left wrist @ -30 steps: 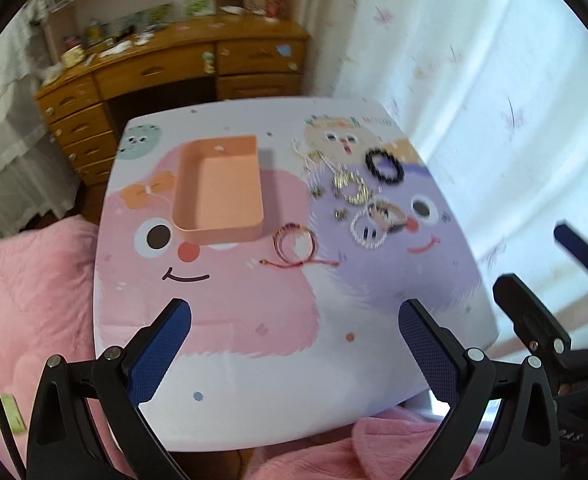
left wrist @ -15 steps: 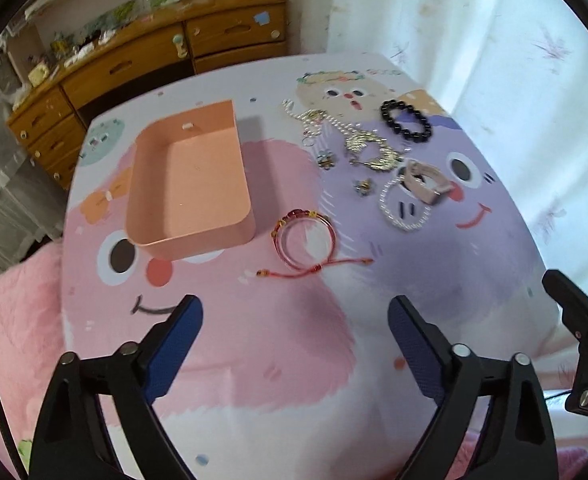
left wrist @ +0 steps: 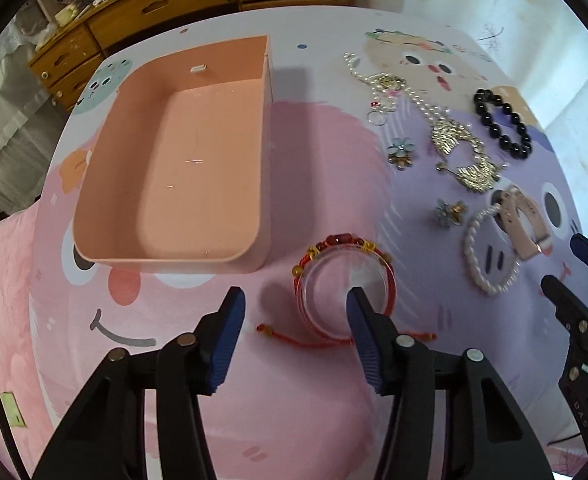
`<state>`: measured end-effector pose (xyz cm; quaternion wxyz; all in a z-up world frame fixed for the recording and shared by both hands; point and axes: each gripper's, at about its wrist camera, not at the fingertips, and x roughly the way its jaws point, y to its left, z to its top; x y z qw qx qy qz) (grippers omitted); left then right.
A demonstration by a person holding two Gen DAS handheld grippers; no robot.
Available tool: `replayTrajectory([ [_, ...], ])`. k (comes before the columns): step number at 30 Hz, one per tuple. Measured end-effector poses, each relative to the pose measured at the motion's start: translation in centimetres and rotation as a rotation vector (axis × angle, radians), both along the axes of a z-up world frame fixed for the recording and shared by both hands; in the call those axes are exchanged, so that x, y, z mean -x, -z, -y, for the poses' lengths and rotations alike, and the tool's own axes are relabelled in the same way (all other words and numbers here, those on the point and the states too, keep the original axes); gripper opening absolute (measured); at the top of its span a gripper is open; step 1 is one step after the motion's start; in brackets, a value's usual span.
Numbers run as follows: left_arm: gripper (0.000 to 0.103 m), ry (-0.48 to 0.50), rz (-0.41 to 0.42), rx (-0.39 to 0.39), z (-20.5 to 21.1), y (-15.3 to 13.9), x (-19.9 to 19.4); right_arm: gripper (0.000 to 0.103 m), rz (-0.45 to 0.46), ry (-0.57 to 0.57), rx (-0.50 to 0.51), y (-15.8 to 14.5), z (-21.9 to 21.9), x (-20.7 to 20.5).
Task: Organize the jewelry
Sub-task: 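Grasp red string bracelet with left tool while right tool grasps white watch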
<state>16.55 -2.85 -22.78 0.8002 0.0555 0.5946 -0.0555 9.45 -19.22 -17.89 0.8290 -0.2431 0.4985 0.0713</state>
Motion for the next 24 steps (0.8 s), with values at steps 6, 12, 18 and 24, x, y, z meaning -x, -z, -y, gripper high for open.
replayTrajectory([
  [6,0.029,-0.002,0.011,-0.041,0.6,0.9,-0.6,0.038,-0.001,-0.076,-0.012,1.1,0.0,-1.4],
  [12,0.005,0.017,-0.013,-0.002,1.1,0.9,-0.8,0.013,-0.075,-0.098,-0.072,2.3,-0.1,-2.8],
  [18,0.005,0.015,-0.012,0.008,1.3,0.1,0.2,0.005,-0.109,-0.061,-0.151,2.2,0.9,-3.2],
  [24,0.005,0.035,0.024,0.022,1.7,-2.1,1.3,0.005,-0.124,0.023,-0.279,1.0,2.5,-3.6],
])
